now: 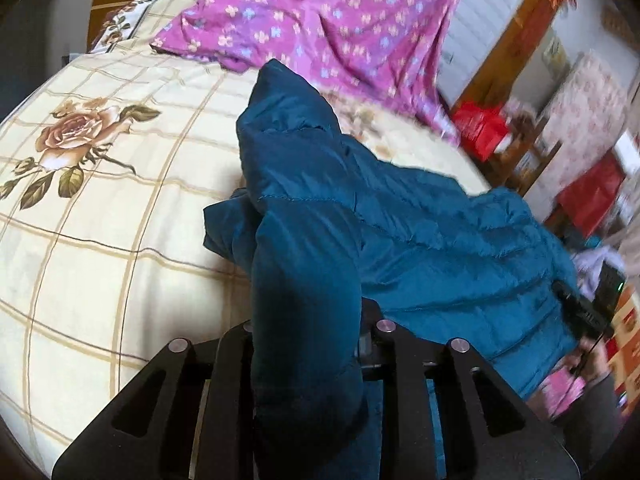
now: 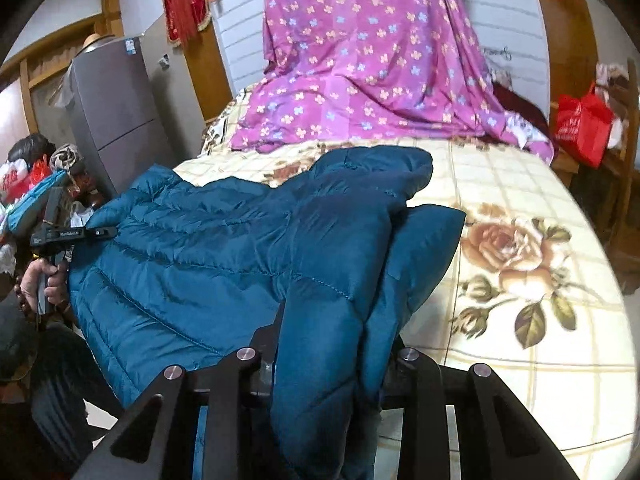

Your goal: Fold large clothes

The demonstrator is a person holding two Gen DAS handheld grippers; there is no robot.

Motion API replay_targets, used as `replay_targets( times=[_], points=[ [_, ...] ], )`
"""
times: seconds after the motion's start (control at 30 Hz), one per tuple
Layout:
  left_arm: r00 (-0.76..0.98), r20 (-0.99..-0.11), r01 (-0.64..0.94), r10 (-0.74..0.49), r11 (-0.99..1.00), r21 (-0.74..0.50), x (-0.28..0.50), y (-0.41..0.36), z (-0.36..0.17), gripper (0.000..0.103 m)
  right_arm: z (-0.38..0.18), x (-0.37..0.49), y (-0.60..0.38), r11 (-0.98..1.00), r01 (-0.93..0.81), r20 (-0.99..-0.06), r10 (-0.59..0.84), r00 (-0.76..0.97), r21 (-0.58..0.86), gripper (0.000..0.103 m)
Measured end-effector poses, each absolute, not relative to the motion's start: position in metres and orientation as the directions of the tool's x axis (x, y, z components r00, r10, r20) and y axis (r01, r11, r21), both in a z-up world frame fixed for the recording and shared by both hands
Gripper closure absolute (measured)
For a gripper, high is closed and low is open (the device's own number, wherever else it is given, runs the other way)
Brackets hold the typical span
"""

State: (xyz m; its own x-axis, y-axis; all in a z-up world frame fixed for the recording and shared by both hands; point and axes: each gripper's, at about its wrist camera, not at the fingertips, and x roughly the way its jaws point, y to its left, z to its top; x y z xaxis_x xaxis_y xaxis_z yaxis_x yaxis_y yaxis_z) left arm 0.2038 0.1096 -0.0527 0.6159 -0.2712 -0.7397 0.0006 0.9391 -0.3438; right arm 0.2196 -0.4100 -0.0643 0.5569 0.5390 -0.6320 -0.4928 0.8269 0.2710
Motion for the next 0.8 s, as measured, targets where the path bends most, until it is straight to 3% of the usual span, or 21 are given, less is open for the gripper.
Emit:
replay_targets(
  times=[0.1,0.13,0.17,0.3,0.47,0.6,0.7,0.8],
  points=[
    [0.567,-0.796,-0.048,-0.213,0.956,-0.290,0.211,0.110,-0.084,0.059,-0.110,0.238,-0.413,0.851,-0.395,-0.727,0.509,0.461,0.346,0.044],
    [0.570,-0.794,-0.062,-0.213,0.952,-0.299,0.210,0.113,-0.090,0.052,-0.126,0.243,-0.416,0.866,-0.339,-0.763,0.490,0.422,0.368,0.029],
    [0.581,-0.785,-0.068,-0.215,0.948,-0.310,0.208,0.116,-0.091,0.051,-0.138,0.244,-0.427,0.872,-0.267,-0.775,0.488,0.402,0.410,0.021],
    [0.582,-0.785,-0.061,-0.214,0.951,-0.304,0.205,0.123,-0.087,0.046,-0.128,0.227,-0.457,0.873,-0.175,-0.745,0.482,0.461,0.456,0.021],
    [0.622,-0.766,-0.093,-0.166,0.955,-0.282,0.194,0.137,-0.067,0.046,-0.087,0.197,-0.468,0.947,-0.124,-0.762,0.312,0.568,0.296,0.021],
    [0.725,-0.688,-0.189,-0.041,0.948,-0.256,0.173,0.145,-0.034,0.046,-0.051,0.184,-0.443,0.962,-0.154,-0.721,0.272,0.637,0.227,0.021],
    [0.767,-0.636,-0.132,-0.083,0.950,-0.282,0.161,0.127,-0.021,0.046,-0.037,0.178,-0.414,0.964,-0.190,-0.671,0.265,0.693,0.185,0.021],
    [0.738,-0.658,-0.048,-0.151,0.961,-0.274,0.167,0.095,-0.031,0.046,-0.043,0.184,-0.390,0.958,-0.221,-0.641,0.286,0.713,0.181,0.021]
  ],
)
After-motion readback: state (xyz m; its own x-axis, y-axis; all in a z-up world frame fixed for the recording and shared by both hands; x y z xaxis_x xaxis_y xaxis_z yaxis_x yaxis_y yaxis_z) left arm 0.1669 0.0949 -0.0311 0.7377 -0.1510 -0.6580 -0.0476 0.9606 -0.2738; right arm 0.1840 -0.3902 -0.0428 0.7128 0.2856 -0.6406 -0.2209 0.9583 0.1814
